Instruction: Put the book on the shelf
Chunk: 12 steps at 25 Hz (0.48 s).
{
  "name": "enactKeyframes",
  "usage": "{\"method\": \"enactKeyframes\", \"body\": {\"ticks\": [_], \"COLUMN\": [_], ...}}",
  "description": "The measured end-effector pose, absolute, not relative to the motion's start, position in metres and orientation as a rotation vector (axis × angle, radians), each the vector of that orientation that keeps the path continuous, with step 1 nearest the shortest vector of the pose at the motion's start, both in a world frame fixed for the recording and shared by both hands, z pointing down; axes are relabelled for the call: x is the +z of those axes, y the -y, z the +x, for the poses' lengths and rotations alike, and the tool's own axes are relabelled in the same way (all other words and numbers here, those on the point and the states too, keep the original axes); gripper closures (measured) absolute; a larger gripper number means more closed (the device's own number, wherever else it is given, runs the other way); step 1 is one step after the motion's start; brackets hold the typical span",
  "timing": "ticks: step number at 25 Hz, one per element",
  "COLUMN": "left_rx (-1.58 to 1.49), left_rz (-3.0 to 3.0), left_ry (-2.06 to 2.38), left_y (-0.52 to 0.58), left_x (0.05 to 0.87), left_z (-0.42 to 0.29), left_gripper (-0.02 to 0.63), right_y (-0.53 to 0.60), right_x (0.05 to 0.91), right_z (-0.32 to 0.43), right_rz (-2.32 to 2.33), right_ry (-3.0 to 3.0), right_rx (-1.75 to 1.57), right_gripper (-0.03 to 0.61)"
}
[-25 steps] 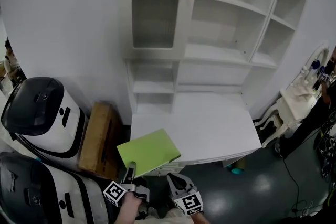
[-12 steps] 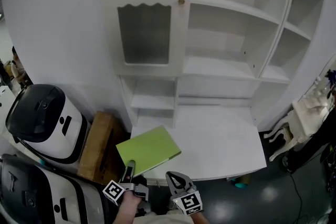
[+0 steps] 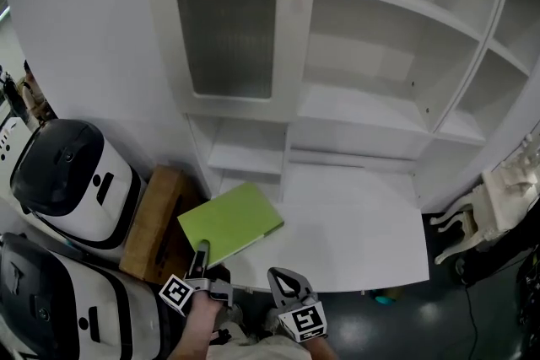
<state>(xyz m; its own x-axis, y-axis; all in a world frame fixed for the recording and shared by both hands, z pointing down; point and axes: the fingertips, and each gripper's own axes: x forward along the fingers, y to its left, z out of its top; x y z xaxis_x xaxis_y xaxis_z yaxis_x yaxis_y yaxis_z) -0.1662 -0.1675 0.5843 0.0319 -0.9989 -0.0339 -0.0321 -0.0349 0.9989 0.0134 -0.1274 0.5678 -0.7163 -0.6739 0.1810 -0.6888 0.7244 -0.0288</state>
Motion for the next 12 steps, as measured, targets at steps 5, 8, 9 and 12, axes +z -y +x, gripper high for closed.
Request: {"method": "enactKeyframes", "body": {"ticks": [5,8,9,12], "left_rx": [-1.216,-1.227,-1.23,-1.234], "left_rz": [1.273,1.259,1.259,1.277], "left_ry": [1.189,1.176,1.175,1.175], "left_y": [0.199,0.218,0.225,0.246], "left_x": [0.585,0.589,0.589,0.588], "left_z": [-0.173,-0.178,-0.181,-0.187], "left_gripper": [0.465,0.465,0.465,0.465], "right_y": [0.14,0.147,0.15,0.16], "right_x": [0.569,0.566,0.565,0.561], "right_z": [0.011,0.01,0.01,0.012], "right_rz": [1.119,1.143,1.158,1.211], "right_ry": [2.761,2.743,2.739,2.718], "right_rx": [0.151,0.156,0.154,0.144], "right_gripper": [0.565,0.565,0.565,0.565]}}
